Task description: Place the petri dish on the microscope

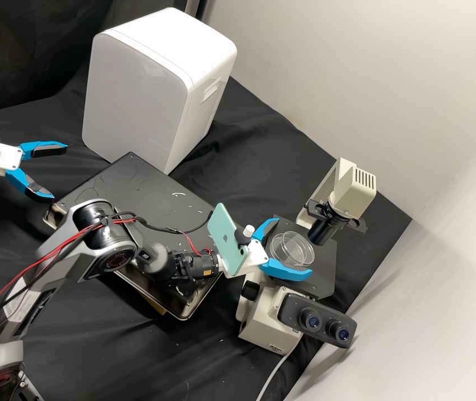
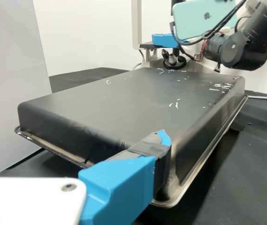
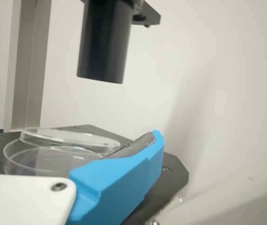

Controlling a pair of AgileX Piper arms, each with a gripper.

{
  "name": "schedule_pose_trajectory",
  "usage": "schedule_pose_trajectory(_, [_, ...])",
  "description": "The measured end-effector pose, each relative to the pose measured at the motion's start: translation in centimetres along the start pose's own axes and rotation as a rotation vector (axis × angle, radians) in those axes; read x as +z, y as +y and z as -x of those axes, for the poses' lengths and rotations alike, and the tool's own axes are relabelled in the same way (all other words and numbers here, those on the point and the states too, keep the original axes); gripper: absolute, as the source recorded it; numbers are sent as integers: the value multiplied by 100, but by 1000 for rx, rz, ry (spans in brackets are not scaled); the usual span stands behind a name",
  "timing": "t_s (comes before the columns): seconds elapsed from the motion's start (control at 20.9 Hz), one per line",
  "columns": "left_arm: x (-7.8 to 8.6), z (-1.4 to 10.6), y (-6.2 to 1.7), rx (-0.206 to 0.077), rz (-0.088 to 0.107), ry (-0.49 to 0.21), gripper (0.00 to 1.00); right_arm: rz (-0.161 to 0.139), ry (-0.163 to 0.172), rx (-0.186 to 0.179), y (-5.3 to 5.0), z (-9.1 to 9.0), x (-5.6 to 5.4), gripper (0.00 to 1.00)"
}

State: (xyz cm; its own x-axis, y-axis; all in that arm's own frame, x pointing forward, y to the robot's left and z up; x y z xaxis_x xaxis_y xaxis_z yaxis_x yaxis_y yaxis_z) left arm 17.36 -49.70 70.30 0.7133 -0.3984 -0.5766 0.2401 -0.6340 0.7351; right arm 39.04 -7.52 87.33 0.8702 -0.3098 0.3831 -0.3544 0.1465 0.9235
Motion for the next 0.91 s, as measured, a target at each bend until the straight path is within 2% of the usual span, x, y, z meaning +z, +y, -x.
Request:
schedule_pose_trajectory(0.19, [-11,0,3,4,5,12,100,-45,-21,-33,62,109,33,100])
schedule_pose_trajectory(0.38, [-17,0,5,6,8,18,100,-57,-16,-58,120,232,14,100])
schedule_pose_trajectory(0.57, [-17,0,5,6,8,18,100,-74,-32,-92,147,340,18,100])
schedule_pose_trajectory(0.81, [-22,-5,-12,-3,11,20,100,-78,-29,-97,211,457,0,100])
schedule_pose_trajectory(0.86, [-22,-5,-12,-3,9,20,100,-79,-30,-99,229,498,0,100])
schedule_pose_trajectory(0.91, [-27,-5,-10,-1,-3,27,100,-87,-29,-97,253,535,-6,100])
